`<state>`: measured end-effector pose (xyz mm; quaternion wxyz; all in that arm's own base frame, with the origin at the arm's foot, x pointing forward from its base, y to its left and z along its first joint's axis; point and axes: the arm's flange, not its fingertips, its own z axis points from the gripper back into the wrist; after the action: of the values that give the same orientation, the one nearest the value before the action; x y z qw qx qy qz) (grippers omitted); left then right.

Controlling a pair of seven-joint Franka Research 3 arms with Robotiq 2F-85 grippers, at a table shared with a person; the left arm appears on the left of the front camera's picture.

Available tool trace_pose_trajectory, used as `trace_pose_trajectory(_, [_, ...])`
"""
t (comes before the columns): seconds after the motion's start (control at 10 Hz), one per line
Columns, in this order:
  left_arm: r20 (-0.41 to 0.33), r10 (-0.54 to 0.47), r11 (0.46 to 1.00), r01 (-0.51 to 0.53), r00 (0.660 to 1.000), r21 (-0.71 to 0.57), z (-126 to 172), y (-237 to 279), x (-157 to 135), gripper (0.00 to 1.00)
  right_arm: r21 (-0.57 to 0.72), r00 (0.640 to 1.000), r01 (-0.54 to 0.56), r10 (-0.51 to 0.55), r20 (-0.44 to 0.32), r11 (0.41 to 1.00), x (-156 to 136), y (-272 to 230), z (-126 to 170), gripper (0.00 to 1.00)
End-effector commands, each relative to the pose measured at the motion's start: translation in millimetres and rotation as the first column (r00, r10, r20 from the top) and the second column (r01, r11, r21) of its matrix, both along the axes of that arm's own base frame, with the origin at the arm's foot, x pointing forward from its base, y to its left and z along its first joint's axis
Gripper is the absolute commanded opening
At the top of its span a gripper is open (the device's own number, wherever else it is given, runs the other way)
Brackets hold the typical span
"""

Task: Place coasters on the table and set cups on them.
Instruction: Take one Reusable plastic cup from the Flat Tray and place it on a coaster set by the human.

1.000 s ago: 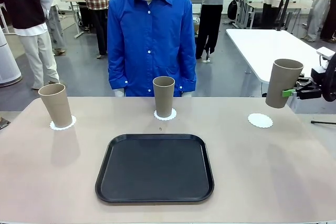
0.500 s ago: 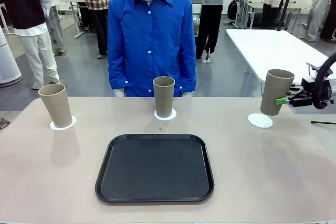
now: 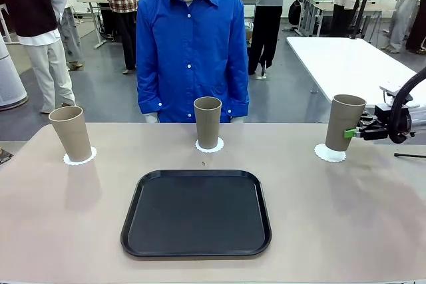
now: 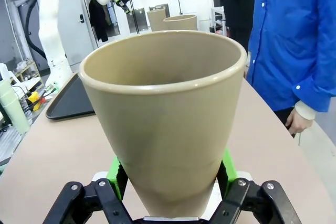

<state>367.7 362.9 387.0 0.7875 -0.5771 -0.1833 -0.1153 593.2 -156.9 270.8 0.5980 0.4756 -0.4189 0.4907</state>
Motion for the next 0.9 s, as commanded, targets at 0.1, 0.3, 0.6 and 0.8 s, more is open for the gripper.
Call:
trace_pose_trajectory(0.1, [-0.001,-0.011,1.000,0.011,1.000,0.002,1.9,0.4,-2.7,1.00,0.016,0.999,0.024,-0.024,-0.021,1.000,18.5,2.1,-12.7,0.82])
trace_pose_trajectory(0.3, [-0.001,-0.011,1.000,0.011,1.000,0.002,1.9,0.4,-2.7,1.00,0.010,0.999,0.018,-0.017,-0.028,1.000,22.0,5.7,-19.5,0.82])
trace_pose_trajectory(0.6, [-0.001,-0.011,1.000,0.011,1.000,0.002,1.9,0.4,-2.7,1.00,0.004,0.999,0.019,-0.019,-0.025,1.000,21.0,5.5,-21.6,0.82])
trace_pose_trajectory(0.8, [-0.001,-0.011,1.000,0.011,1.000,0.002,1.9,0.4,-2.7,1.00,0.002,1.000,0.007,-0.007,-0.014,1.000,12.6,7.5,-25.8,0.82])
